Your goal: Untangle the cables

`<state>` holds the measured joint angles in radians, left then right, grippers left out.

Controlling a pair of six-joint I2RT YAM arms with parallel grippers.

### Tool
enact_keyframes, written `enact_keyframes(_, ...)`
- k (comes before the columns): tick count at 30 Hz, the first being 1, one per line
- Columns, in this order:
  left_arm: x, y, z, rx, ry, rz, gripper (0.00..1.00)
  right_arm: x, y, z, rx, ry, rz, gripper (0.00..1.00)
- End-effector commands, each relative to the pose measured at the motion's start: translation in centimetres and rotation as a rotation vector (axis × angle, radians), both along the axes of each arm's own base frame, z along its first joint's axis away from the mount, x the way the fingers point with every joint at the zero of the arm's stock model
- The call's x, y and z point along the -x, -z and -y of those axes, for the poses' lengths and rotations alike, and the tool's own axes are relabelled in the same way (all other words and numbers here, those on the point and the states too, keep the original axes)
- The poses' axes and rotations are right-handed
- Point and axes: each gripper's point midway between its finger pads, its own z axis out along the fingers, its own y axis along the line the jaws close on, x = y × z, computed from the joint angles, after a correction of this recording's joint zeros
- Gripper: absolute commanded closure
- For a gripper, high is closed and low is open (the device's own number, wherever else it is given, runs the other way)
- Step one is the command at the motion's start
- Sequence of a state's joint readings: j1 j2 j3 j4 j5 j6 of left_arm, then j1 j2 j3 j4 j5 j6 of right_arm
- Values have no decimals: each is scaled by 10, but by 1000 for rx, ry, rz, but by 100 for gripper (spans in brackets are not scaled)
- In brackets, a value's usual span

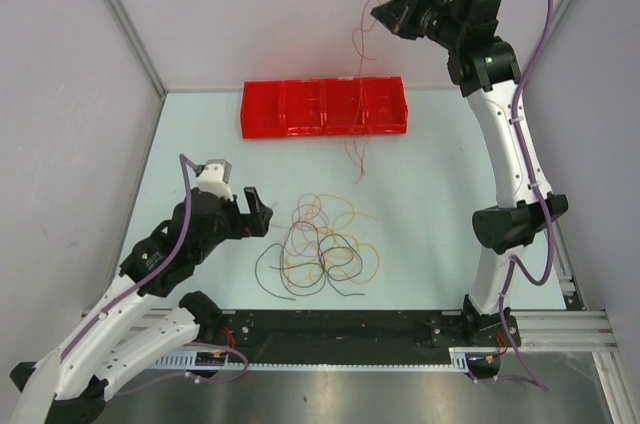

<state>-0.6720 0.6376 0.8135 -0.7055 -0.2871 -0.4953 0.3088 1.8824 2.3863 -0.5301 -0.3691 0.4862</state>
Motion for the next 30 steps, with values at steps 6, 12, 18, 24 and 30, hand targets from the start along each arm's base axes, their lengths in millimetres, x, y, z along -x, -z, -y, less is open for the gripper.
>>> enact_keyframes(6, 2, -9, -7, -16, 7, 52, 0, -29, -65, 21, -125, 84, 232, 100)
enact_keyframes(12, 1, -9, -10, -19, -10, 60, 0, -43, -100, 36, -173, 132, 402, 100)
enact_keyframes(18, -1, -6, -10, -29, -19, 50, 0, -55, -116, 60, -200, 188, 493, 100)
enact_keyframes(24, -2, -2, -10, -40, -23, 35, 0, -52, -135, 81, -217, 200, 591, 100)
enact_keyframes(30, -3, 1, -9, -50, -24, 23, 0, -68, -122, 98, -221, 221, 572, 100)
